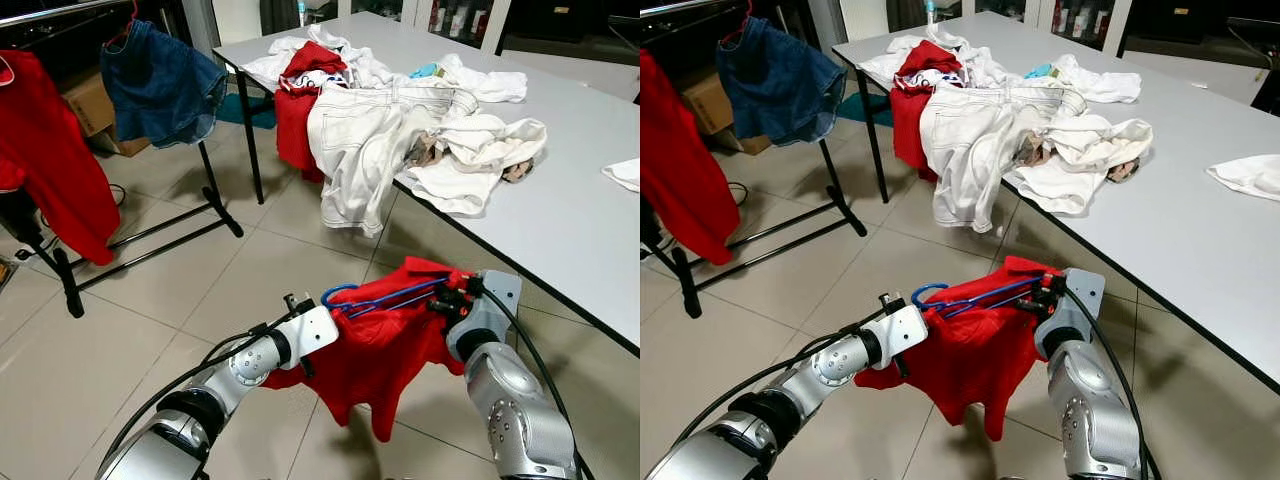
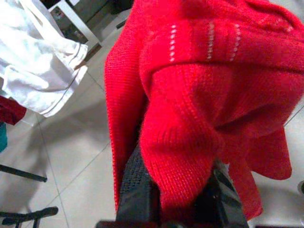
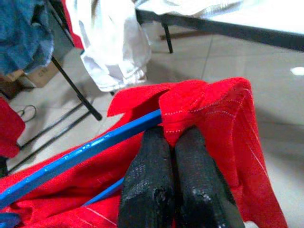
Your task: Hang hanger
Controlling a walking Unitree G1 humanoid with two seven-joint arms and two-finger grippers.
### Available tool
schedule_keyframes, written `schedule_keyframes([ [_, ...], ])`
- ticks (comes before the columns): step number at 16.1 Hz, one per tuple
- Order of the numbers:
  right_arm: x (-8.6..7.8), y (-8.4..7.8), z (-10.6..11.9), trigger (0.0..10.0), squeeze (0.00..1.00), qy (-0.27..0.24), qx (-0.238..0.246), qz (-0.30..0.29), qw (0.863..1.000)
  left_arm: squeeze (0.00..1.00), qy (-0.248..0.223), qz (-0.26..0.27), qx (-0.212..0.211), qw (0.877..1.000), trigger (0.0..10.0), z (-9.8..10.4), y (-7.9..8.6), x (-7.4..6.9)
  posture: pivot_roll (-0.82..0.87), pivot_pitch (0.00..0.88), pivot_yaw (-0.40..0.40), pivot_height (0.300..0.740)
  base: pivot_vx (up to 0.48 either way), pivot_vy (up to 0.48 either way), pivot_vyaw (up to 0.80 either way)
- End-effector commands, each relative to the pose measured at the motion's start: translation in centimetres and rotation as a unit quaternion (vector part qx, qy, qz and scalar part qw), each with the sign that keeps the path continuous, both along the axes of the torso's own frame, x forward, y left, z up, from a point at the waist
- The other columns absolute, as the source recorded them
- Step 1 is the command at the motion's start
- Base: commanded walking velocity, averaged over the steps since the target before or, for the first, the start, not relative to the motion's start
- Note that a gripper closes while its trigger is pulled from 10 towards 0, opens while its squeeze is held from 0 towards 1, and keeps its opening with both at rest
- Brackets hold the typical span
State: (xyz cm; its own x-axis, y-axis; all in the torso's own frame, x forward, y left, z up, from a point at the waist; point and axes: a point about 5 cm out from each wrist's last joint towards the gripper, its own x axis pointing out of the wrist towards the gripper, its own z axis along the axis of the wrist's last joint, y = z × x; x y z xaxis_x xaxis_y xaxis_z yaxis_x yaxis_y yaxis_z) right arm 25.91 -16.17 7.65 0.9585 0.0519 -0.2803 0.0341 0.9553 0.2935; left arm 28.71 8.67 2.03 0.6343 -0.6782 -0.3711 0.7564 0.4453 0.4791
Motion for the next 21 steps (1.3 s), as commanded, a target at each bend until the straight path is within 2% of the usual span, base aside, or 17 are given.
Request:
schedule_keyframes([
  [1,0.0,0.5,0.3,0.0,0.00,-0.021,0.014,0.009,1.000,0.00,-0.019,-0.015,-0.001,1.000,10.0,0.6,-0.4,0.2,-0.18,0.000,0.066,0.740,0.000,0.000,0.00],
  [5,0.0,0.5,1.0,0.0,0.00,-0.054,0.020,0.010,0.998,0.00,-0.022,-0.017,-0.002,1.000,10.0,0.7,-0.5,0.3,-0.18,0.000,0.068,0.740,0.000,0.000,0.00],
  [7,-0.4,0.9,2.0,0.0,0.00,-0.100,0.007,0.041,0.994,0.00,-0.018,-0.013,-0.004,1.000,10.0,0.7,-0.6,0.3,-0.18,0.000,0.067,0.740,0.000,0.000,0.00],
  [9,-0.7,1.1,2.4,0.0,0.00,-0.119,-0.002,0.053,0.991,0.00,-0.011,-0.008,-0.008,1.000,10.0,0.7,-0.6,0.4,-0.18,0.000,0.066,0.740,0.000,0.000,0.00],
  [14,-1.6,1.2,4.9,0.0,0.00,-0.218,-0.044,0.085,0.971,0.00,0.036,0.019,-0.032,0.999,10.0,1.1,-0.8,1.3,-0.19,0.000,0.070,0.740,0.000,0.000,0.00],
  [16,-2.0,1.9,5.9,0.0,0.00,-0.253,-0.042,0.116,0.960,0.00,0.053,0.027,-0.041,0.997,10.0,1.2,-0.9,1.6,-0.19,0.000,0.072,0.740,0.000,0.000,0.00],
  [17,-2.4,2.7,6.6,0.0,0.00,-0.272,-0.021,0.153,0.950,0.00,0.064,0.031,-0.042,0.997,10.0,1.4,-1.0,1.8,-0.19,0.000,0.073,0.740,0.000,0.000,0.00],
  [18,-2.6,3.0,6.8,0.0,0.00,-0.275,-0.010,0.171,0.946,0.00,0.066,0.034,-0.042,0.996,10.0,1.5,-1.0,2.0,-0.19,0.000,0.073,0.740,0.000,0.000,0.00],
  [21,-3.2,4.0,5.7,0.0,0.00,-0.237,0.028,0.237,0.942,0.00,0.075,0.016,-0.054,0.996,10.0,2.5,-1.6,2.7,-0.19,0.000,0.072,0.740,0.000,0.000,0.00],
])
